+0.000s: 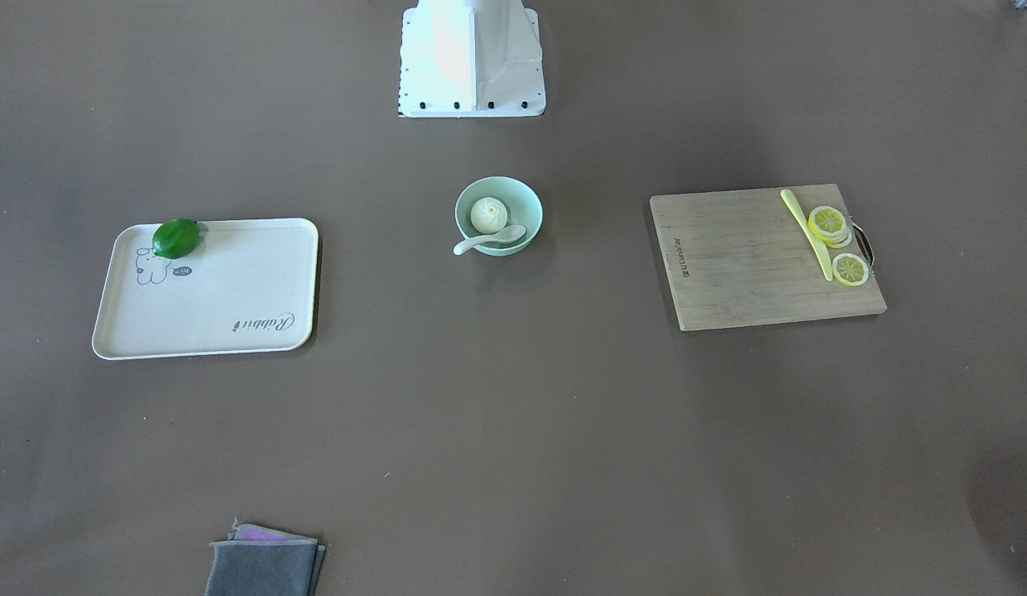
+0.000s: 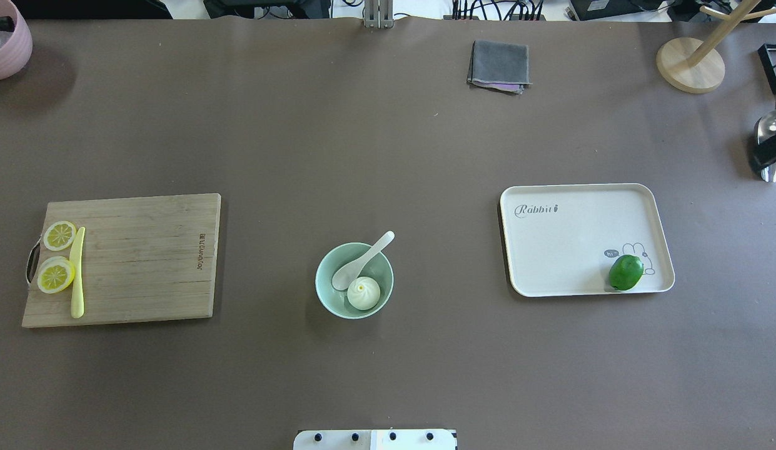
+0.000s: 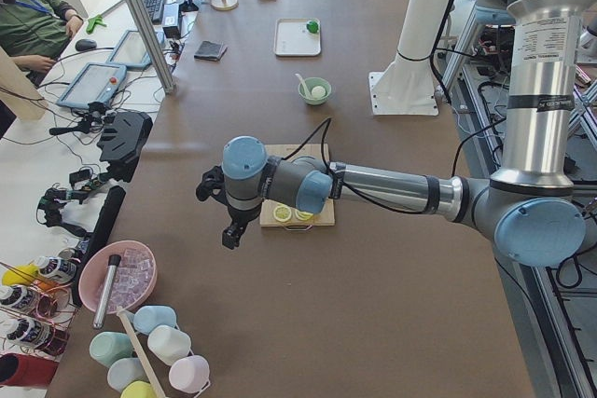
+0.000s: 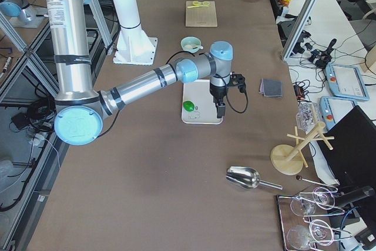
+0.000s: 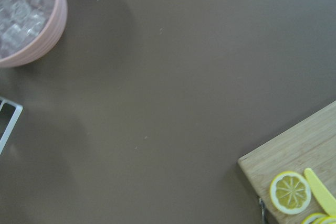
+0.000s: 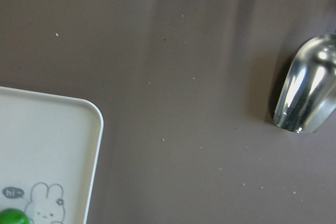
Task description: Put spoon and bun in bowl
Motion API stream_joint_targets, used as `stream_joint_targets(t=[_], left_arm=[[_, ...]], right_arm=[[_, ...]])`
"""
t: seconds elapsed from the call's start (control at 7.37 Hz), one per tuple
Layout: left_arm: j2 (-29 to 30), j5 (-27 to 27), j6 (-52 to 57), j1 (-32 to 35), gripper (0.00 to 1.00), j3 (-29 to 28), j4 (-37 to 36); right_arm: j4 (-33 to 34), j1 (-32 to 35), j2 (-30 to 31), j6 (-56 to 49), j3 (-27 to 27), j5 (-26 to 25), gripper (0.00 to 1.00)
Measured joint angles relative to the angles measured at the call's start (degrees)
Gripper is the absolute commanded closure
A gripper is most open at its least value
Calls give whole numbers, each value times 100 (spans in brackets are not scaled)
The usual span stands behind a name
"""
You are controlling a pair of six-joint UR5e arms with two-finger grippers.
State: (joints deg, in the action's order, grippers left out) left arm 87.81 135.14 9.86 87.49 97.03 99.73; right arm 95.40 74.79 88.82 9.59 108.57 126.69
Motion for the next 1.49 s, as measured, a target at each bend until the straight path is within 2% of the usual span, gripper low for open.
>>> stream_joint_targets(t=[0.27, 0.54, 1.49], left_arm=[[-322, -89, -13, 78, 2, -183, 44], [-438, -113, -19, 90, 2, -361, 91], [-440, -128, -2, 82, 2, -233, 265]], right_arm=[[-8, 903, 520, -1090, -358, 486, 0], [-16, 1440, 870, -1348, -714, 535, 0], [-22, 1592, 945, -1372, -837, 557, 0]])
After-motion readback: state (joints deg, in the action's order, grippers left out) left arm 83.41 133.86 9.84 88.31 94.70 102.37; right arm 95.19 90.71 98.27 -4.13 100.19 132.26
